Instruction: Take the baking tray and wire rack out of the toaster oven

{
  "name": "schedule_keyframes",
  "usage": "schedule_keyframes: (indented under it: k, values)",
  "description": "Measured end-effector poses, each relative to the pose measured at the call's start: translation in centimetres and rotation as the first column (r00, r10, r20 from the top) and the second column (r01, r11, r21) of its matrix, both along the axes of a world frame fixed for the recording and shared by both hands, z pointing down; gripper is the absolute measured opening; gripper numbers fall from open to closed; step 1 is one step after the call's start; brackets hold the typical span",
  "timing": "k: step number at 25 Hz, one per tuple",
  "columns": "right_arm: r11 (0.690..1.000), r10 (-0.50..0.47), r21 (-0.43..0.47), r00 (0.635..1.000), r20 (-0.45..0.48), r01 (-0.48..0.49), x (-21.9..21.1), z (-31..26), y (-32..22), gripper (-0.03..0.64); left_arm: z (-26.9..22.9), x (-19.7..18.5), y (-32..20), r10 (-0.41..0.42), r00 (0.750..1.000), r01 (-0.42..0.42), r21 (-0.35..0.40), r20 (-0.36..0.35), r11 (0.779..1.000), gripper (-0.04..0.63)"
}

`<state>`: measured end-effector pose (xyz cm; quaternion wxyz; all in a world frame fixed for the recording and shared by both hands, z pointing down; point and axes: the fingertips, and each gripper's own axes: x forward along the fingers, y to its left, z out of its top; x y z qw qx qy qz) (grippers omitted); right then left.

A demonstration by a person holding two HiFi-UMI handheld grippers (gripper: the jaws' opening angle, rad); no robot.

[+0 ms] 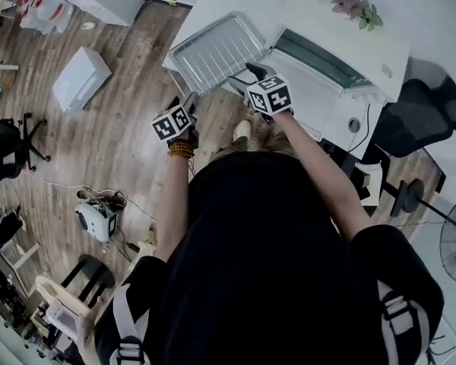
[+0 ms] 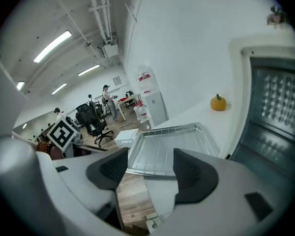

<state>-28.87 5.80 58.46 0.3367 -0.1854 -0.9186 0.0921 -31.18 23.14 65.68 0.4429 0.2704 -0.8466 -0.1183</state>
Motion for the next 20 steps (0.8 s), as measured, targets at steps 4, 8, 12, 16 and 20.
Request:
schedule_keyframes:
  k: [4, 8, 12, 16, 20]
  values:
    - [0.998, -0.026, 0.056, 0.994, 0.11, 0.02, -1.0, -3.7, -0.9, 0.284, -4.5, -2.5, -2.6, 0.052, 0.987, -0.053, 0.0, 0.155, 0.999, 0.293]
    - [0.988, -0.072, 0.149, 0.974, 0.216, 0.04, -1.0, -8.0, -2.9, 0.284, -10.4, -4.3, -8.8, 0.135, 0.948, -0.16, 0.067, 0.288, 0.985, 0.293]
    - [0.977, -0.052, 0.213, 0.947, 0.318, -0.018, -0.3, -12.9, -6.3, 0.284, -16.6, -4.1, -16.2, 0.241, 0.875, -0.311, 0.105, 0.42, 0.945, 0.292]
    - [0.946, -0.006, 0.301, 0.92, 0.392, -0.122, 1.0, -17.0, -10.2, 0.284, -22.0, -2.2, -22.5, 0.318, 0.78, -0.438, 0.107, 0.539, 0.893, 0.292]
    - [0.908, 0.039, 0.351, 0.88, 0.473, -0.229, 2.7, -20.5, -13.4, 0.284, -25.9, 0.6, -27.3, 0.372, 0.666, -0.524, 0.05, 0.646, 0.85, 0.285]
